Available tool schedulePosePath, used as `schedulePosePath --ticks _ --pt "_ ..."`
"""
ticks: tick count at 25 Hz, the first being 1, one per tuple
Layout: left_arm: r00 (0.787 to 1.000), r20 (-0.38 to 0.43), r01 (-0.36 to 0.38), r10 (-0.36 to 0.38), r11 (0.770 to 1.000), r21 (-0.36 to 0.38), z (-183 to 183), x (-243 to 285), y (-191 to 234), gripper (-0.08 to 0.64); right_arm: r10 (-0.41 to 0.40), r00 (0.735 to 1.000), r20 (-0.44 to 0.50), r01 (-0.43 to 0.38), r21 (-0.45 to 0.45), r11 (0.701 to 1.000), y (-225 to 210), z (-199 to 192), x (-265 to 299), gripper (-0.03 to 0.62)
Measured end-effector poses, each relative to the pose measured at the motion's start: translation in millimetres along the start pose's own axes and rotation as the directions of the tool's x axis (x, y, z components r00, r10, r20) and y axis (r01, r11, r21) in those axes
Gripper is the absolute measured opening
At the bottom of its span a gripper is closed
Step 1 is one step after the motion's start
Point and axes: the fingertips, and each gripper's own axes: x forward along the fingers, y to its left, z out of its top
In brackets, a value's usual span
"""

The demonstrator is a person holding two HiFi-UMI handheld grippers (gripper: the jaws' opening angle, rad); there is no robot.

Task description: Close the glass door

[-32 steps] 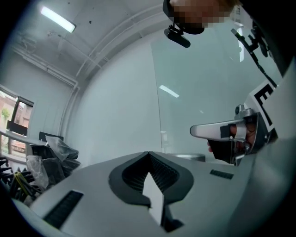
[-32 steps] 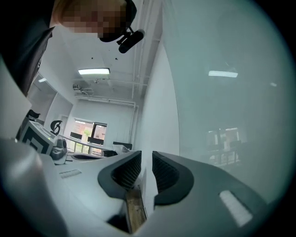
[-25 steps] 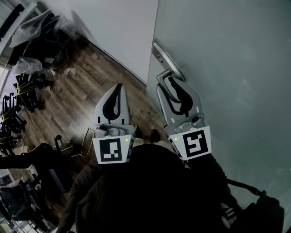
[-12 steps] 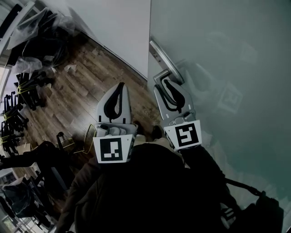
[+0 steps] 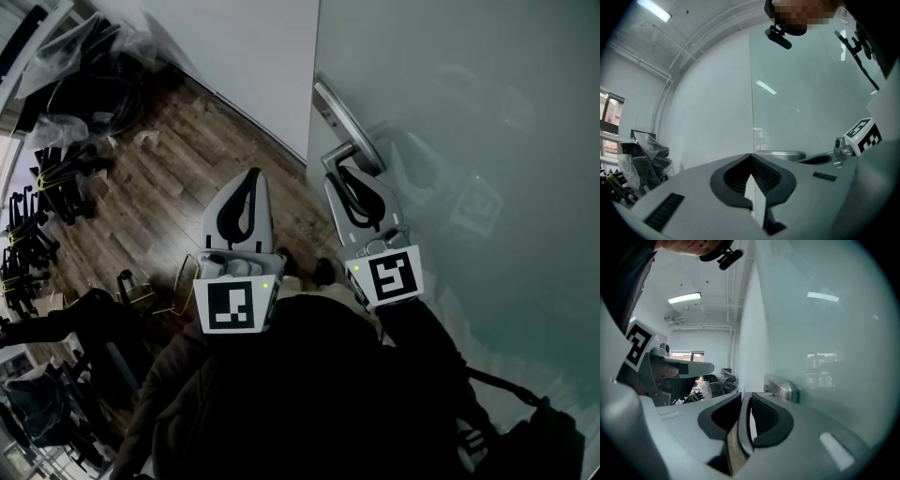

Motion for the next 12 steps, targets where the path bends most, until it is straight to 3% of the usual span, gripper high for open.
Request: schedulePosePath --ticks 6,12 --pt "1.0 0.012 -0.004 0.005 1.0 -0.004 5 -7 0 -0.003 0.018 1.0 -0.007 -0.018 0.014 1.0 6 0 -1 0.069" --pt "0.999 0.03 -0.015 0.015 1.0 -0.014 11 -44 16 -0.003 0.043 0.999 -0.005 -0.043 0.012 0.999 44 7 -10 0.069"
